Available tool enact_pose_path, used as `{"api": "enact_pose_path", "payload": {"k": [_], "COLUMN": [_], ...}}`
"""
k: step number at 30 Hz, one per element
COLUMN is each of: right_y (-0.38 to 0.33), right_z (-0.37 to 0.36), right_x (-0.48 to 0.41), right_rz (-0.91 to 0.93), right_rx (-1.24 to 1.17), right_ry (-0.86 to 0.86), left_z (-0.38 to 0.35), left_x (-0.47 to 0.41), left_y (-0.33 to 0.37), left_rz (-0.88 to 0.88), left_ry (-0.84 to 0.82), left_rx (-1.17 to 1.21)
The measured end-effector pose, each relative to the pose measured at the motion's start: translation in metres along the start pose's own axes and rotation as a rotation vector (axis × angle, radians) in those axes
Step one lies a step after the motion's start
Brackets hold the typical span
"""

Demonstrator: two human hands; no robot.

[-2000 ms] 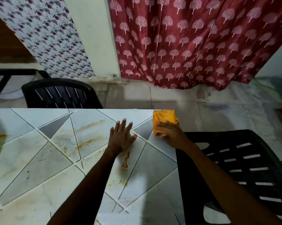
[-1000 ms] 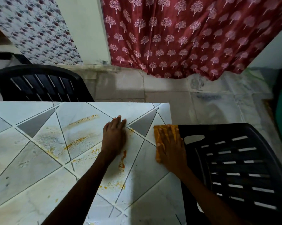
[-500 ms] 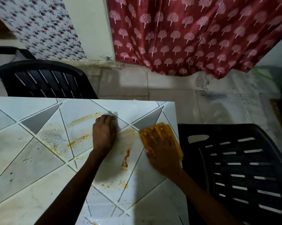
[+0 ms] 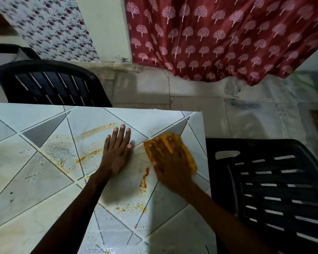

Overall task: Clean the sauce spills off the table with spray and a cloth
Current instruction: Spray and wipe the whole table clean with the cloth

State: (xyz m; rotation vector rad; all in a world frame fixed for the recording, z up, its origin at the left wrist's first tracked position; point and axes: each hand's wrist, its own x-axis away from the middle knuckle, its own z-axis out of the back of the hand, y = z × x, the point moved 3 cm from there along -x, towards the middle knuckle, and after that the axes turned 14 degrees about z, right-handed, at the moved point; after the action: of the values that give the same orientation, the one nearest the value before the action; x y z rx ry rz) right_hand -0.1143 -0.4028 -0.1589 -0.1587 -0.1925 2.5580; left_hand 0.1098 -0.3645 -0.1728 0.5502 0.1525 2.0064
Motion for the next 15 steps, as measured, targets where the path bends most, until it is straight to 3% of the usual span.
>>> {"api": "enact_pose_path", "payload": {"k": [2, 5, 8, 11, 15], "right_y": [0.037, 0.106, 0.097, 0.037, -0.01], "right_z": [0.01, 0.019, 0.011, -0.003, -0.007], "right_x": [0.027, 0.003, -0.071, -0.096, -0.005], "right_rz": [-0.053, -0.276, -0.362, -0.245, 0.007], "right_rx": [0.078, 0.133, 0.055, 0.017, 0.015], "right_ry": [-0.036, -0.128, -0.06, 0.011, -0.083], "left_z": [-0.004, -0.008, -0.007, -0.004, -0.001], "left_x": [-0.002, -0.003, -0.003, -0.005, -0.005], "left_y": [-0.001, -0.002, -0.002, -0.005, -0.003], "left_rz": [-0.002, 0.006, 0.003, 0.016, 0.002], "left_ry": [0.009, 0.012, 0.023, 0.02, -0.01], "left_rx": [-0.05, -0.088, -0.097, -0.073, -0.011]}}
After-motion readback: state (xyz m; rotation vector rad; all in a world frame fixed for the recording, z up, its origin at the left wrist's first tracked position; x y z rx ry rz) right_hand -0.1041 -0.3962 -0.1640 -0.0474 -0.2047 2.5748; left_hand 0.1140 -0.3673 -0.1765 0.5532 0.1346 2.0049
